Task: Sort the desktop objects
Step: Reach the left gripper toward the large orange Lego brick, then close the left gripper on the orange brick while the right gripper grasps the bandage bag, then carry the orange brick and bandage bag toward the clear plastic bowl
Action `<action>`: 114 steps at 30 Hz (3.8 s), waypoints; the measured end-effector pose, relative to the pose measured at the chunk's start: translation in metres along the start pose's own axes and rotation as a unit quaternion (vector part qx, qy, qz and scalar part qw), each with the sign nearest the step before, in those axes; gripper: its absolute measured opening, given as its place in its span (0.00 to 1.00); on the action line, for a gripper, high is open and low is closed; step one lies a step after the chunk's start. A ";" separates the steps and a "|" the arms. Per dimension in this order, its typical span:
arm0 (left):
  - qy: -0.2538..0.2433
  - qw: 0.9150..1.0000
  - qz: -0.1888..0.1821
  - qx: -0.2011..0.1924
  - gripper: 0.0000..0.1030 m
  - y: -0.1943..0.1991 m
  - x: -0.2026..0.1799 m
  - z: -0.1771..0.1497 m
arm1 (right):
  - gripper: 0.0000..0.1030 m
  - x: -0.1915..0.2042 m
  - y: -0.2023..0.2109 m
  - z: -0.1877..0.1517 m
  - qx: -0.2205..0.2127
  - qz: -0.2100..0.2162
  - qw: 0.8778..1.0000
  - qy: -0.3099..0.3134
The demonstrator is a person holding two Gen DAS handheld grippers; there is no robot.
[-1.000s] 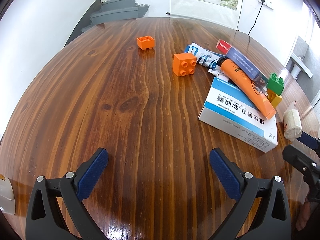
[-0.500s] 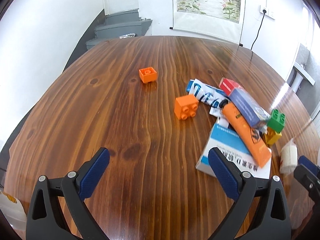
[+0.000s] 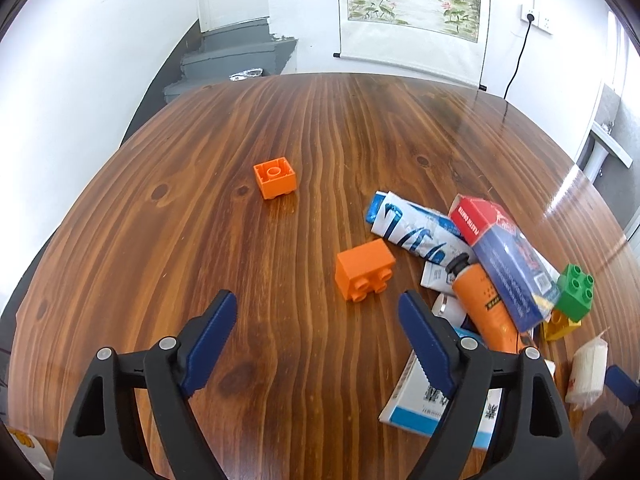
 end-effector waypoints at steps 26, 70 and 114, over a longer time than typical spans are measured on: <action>0.003 0.999 -0.043 0.020 0.49 -0.034 -0.013 0.006 | 0.76 -0.020 -0.007 0.005 0.002 -0.017 1.000 0.026; 0.036 0.993 -0.094 -0.065 0.38 0.060 -0.020 -0.004 | 0.44 -0.072 0.005 0.013 -0.024 -0.072 0.997 -0.030; -0.044 0.985 -0.160 -0.053 0.38 0.114 -0.129 -0.070 | 0.44 -0.148 0.112 -0.002 -0.117 -0.152 0.979 -0.070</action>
Point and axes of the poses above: each gripper's, at about its wrist camera, not at the fingertips, and y roughly against the way its jaws point, x to its left, z to its top, the point moved 9 cm from there along -y, roughly the way its jaws point, and after that the axes turned 2 degrees about -z, right-handed, at the moved point
